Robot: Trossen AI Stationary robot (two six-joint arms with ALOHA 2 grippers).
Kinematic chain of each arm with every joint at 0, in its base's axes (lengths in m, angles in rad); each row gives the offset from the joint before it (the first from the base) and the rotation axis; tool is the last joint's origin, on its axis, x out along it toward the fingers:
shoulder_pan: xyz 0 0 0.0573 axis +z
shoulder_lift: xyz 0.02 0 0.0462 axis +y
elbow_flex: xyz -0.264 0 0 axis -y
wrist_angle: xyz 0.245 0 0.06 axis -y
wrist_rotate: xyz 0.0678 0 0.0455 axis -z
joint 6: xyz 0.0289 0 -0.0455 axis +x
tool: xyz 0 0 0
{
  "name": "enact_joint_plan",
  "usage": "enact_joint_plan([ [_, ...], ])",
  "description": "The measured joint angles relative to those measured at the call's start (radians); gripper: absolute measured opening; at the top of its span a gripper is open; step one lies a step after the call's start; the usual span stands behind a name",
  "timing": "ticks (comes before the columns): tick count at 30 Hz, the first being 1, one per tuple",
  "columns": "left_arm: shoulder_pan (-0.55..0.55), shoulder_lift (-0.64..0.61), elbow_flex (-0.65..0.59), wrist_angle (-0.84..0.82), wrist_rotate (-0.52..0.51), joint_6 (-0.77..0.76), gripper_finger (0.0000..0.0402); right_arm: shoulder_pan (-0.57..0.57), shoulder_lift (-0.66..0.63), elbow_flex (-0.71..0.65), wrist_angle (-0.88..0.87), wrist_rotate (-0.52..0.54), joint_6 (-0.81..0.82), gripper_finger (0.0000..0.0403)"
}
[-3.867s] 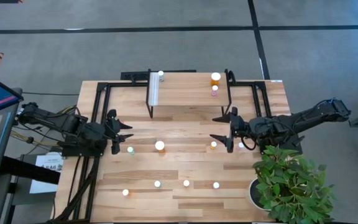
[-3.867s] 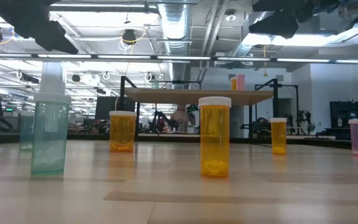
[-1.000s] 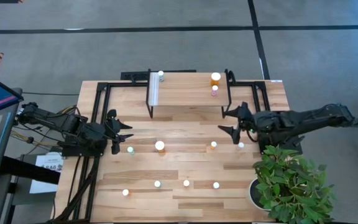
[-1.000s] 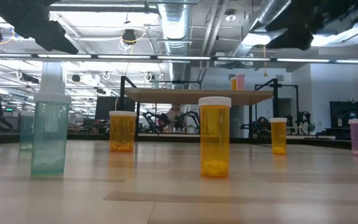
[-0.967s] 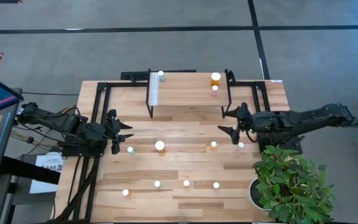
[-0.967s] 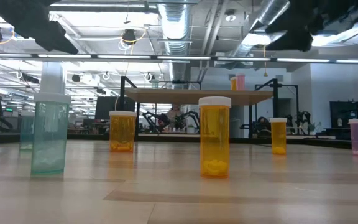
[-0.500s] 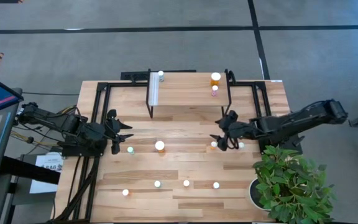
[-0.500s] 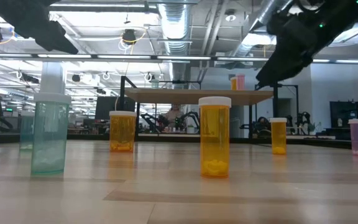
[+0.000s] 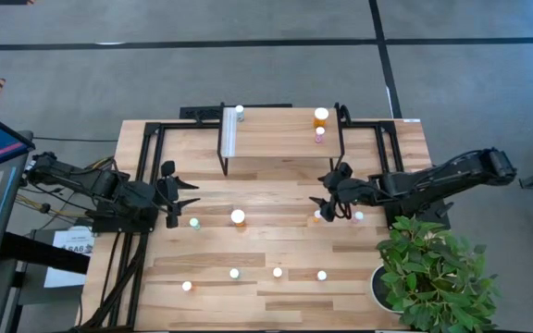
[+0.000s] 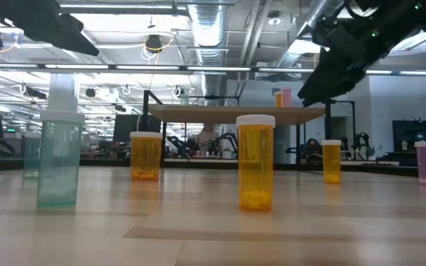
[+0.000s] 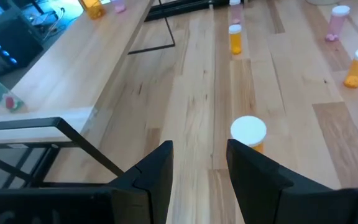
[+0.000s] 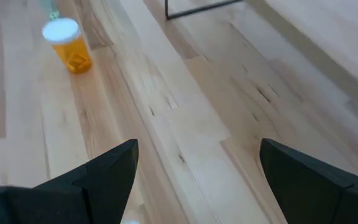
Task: Pick and place medicine bottles onto shelf by color
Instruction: Put the big orange pill bottle on the shelf
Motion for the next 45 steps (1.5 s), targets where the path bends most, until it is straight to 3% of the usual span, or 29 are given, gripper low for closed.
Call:
enact_joint_plan([
  [9, 0.000, 0.006, 0.000, 0.026, 0.003, -0.069, 0.0139, 0.000, 0.019, 0.000, -0.039, -0.002, 0.032, 0.0357],
  [17, 0.000, 0.084, 0.000, 0.355, -0.083, -0.307, 0.0139, 0.000, 0.016, 0.001, -0.032, -0.003, 0.034, 0.0357],
  [23, 0.000, 0.170, 0.000, 0.497, -0.088, -0.282, 0.0139, 0.001, 0.016, 0.001, 0.012, -0.005, 0.050, 0.0357],
  [29, 0.002, 0.311, -0.001, 0.609, -0.105, -0.284, 0.0139, 0.020, 0.002, 0.059, 0.053, -0.081, -0.008, 0.0357],
  [37, 0.002, 0.449, -0.001, 0.638, -0.081, -0.380, 0.0139, 0.048, -0.027, 0.070, 0.023, -0.080, -0.058, 0.0357],
  [41, 0.002, 0.498, -0.001, 0.638, -0.067, -0.425, 0.0139, 0.070, -0.027, 0.069, 0.130, -0.096, -0.035, 0.0357],
  [45, 0.002, 0.550, -0.001, 0.628, -0.051, -0.439, 0.0139, 0.126, -0.038, 0.069, 0.187, -0.108, -0.125, 0.0357],
])
